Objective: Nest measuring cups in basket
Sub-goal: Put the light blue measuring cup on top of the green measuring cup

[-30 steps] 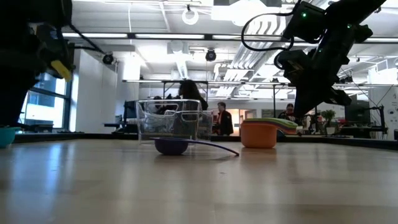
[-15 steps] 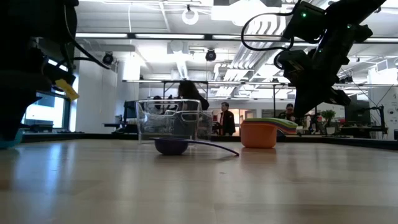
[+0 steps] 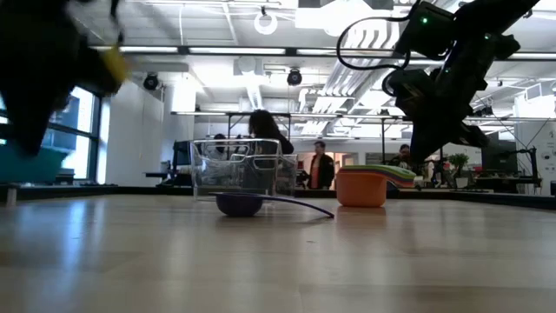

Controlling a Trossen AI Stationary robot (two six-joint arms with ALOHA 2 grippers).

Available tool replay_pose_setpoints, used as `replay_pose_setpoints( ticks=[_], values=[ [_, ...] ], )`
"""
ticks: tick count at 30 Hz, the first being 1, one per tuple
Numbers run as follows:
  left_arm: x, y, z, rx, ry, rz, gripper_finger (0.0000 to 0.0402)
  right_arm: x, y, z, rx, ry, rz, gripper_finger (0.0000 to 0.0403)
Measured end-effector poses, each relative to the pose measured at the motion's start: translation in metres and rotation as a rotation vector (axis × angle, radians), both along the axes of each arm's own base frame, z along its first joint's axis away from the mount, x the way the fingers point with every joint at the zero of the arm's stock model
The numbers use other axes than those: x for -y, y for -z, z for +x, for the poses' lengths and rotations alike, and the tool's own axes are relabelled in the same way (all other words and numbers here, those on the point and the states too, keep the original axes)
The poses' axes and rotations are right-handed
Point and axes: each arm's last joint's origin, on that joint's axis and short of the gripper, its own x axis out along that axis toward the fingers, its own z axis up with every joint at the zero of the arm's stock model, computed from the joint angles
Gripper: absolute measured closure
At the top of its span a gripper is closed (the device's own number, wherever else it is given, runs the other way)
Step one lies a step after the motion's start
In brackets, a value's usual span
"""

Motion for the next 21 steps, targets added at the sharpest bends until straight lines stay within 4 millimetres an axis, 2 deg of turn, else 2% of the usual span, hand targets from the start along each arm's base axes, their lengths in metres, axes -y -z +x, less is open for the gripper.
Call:
replay_pose_setpoints(
  ticks=[5, 7, 11, 15, 18, 21],
  values=[
    [-0.006, -0.066, 0.033, 0.241, 0.179, -0.004, 0.0398, 0.000, -0.012, 0.006, 0.138, -0.038, 0.002, 0.0403],
    [-0.017, -0.090, 0.046, 0.325, 0.213, 0.044, 0.0398, 0.000, -0.022, 0.006, 0.226, -0.047, -0.020, 0.0403],
    [-0.049, -0.122, 0.077, 0.413, 0.268, 0.179, 0.0399, -0.001, -0.052, 0.002, 0.459, -0.071, -0.093, 0.0403],
    [-0.077, -0.132, 0.118, 0.405, 0.350, 0.269, 0.0400, -0.002, -0.085, -0.012, 0.687, -0.071, -0.202, 0.0403],
    [-0.091, -0.127, 0.151, 0.352, 0.422, 0.302, 0.0400, -0.003, -0.104, -0.026, 0.803, -0.043, -0.290, 0.0403],
    [-0.097, -0.120, 0.184, 0.328, 0.484, 0.333, 0.0400, -0.003, -0.116, -0.041, 0.867, 0.008, -0.382, 0.0403]
  ],
)
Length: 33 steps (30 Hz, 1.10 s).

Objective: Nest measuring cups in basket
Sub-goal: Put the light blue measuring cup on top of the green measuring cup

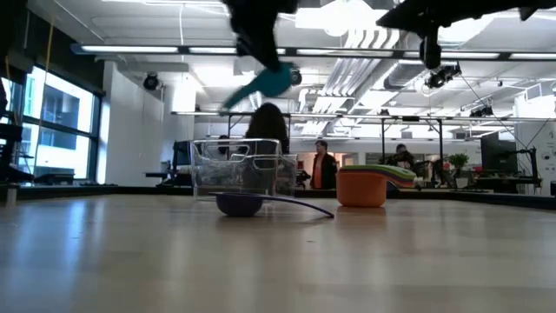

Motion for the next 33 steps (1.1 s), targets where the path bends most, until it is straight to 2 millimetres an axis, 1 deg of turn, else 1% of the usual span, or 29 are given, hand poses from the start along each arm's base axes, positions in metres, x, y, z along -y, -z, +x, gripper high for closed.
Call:
replay_pose_setpoints(
  ticks=[2, 6, 9, 12, 15, 21, 28, 33],
  values=[
    [-0.001, 0.003, 0.020, 0.009, 0.031, 0.036, 0.0401, 0.000, -0.006, -0.008, 0.033, 0.048, -0.032, 0.0403],
    [-0.003, 0.012, 0.056, 0.060, 0.077, 0.074, 0.0401, 0.000, -0.012, -0.019, 0.065, 0.114, -0.080, 0.0403],
    [-0.004, 0.023, 0.076, 0.093, 0.099, 0.090, 0.0401, 0.001, -0.013, -0.021, 0.074, 0.138, -0.086, 0.0403],
    [-0.009, 0.038, 0.089, 0.102, 0.110, 0.133, 0.0401, 0.001, -0.013, -0.021, 0.074, 0.146, -0.084, 0.0403],
    [-0.015, 0.051, 0.098, 0.096, 0.121, 0.202, 0.0399, 0.001, -0.012, -0.020, 0.068, 0.146, -0.082, 0.0403],
    [-0.027, 0.070, 0.113, 0.095, 0.177, 0.352, 0.0397, 0.002, -0.010, -0.017, 0.053, 0.148, -0.075, 0.0403],
    [-0.033, 0.099, 0.117, -0.014, 0.236, 0.371, 0.0396, 0.002, -0.008, -0.014, 0.034, 0.148, -0.072, 0.0403],
    [-0.033, 0.102, 0.120, 0.002, 0.250, 0.387, 0.0392, 0.002, -0.006, -0.012, 0.016, 0.144, -0.070, 0.0403]
  ],
)
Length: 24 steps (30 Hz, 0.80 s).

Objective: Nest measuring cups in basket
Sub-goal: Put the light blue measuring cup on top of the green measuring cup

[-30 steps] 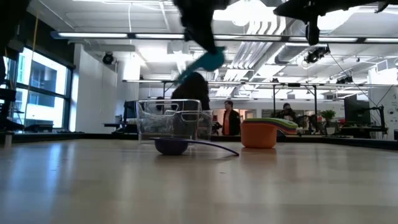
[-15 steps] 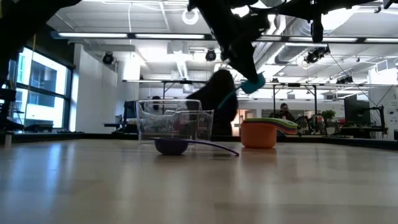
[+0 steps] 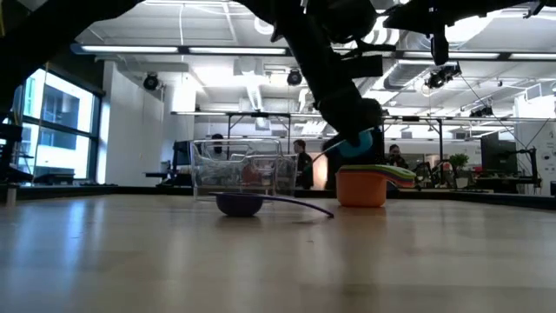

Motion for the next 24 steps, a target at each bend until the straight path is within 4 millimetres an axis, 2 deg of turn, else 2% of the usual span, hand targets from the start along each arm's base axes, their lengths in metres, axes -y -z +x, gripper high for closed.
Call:
replay_pose_setpoints(
  ticks=[9, 18, 21, 24],
  values=[
    [-0.005, 0.012, 0.002, -0.027, 0.015, -0.002, 0.0342, 0.000, 0.001, 0.001, -0.006, 0.000, 0.001, 0.0403],
    [-0.005, 0.008, 0.002, -0.007, 0.006, -0.029, 0.0263, 0.000, 0.001, 0.001, -0.004, 0.000, 0.001, 0.0403],
    [-0.006, -0.012, -0.008, -0.018, 0.003, -0.031, 0.0246, 0.000, 0.000, 0.001, -0.004, -0.002, -0.002, 0.0403],
    [-0.018, -0.042, -0.020, 0.022, -0.021, -0.042, 0.0246, 0.000, 0.000, 0.001, -0.002, -0.002, -0.002, 0.0403]
  ],
)
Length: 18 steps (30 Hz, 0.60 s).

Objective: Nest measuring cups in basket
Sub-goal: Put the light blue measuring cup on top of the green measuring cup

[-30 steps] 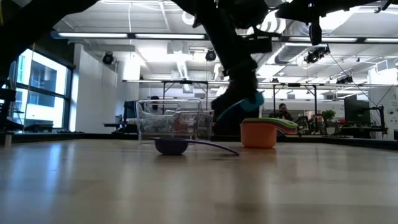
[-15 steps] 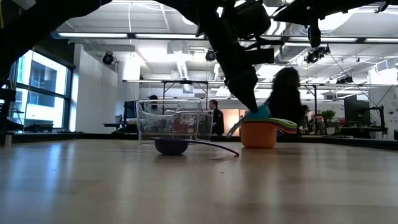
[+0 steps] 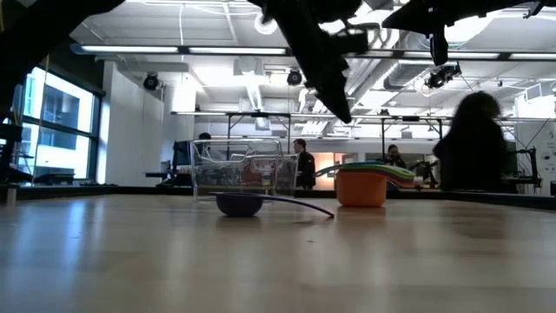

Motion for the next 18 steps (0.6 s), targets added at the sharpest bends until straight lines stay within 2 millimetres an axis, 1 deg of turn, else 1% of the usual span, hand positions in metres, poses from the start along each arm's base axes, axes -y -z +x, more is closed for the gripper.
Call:
replay_pose_setpoints(
  ticks=[1, 3, 5, 7, 8, 9, 11, 13, 15, 18],
  values=[
    [-0.010, -0.007, -0.004, 0.015, -0.021, 0.002, 0.0253, 0.000, 0.000, 0.000, 0.000, 0.000, 0.000, 0.0403],
    [-0.037, -0.010, -0.009, 0.048, -0.063, -0.010, 0.0281, 0.000, 0.000, 0.000, 0.001, 0.000, 0.000, 0.0403],
    [-0.070, -0.005, -0.017, 0.063, -0.116, -0.105, 0.0325, 0.000, 0.000, 0.000, 0.004, 0.000, -0.001, 0.0403],
    [-0.100, 0.004, -0.021, 0.121, -0.177, -0.265, 0.0376, 0.000, 0.000, 0.000, 0.006, 0.000, 0.003, 0.0403],
    [-0.111, 0.008, -0.024, 0.137, -0.209, -0.336, 0.0388, 0.000, 0.000, 0.000, 0.010, 0.001, 0.011, 0.0403],
    [-0.120, 0.014, -0.025, 0.140, -0.240, -0.383, 0.0390, 0.000, 0.000, 0.000, 0.012, 0.001, 0.016, 0.0403],
    [-0.128, 0.023, -0.026, 0.131, -0.279, -0.410, 0.0394, 0.000, 0.000, 0.000, 0.011, 0.003, 0.016, 0.0403],
    [-0.130, 0.033, -0.022, 0.127, -0.281, -0.429, 0.0399, 0.000, 0.000, 0.000, 0.011, 0.014, 0.016, 0.0403],
    [-0.128, 0.042, -0.019, 0.114, -0.274, -0.464, 0.0400, 0.001, 0.000, 0.000, 0.010, 0.025, 0.015, 0.0403],
    [-0.121, 0.051, -0.012, 0.115, -0.263, -0.472, 0.0401, 0.001, 0.000, 0.000, 0.010, 0.042, 0.015, 0.0403]
  ],
)
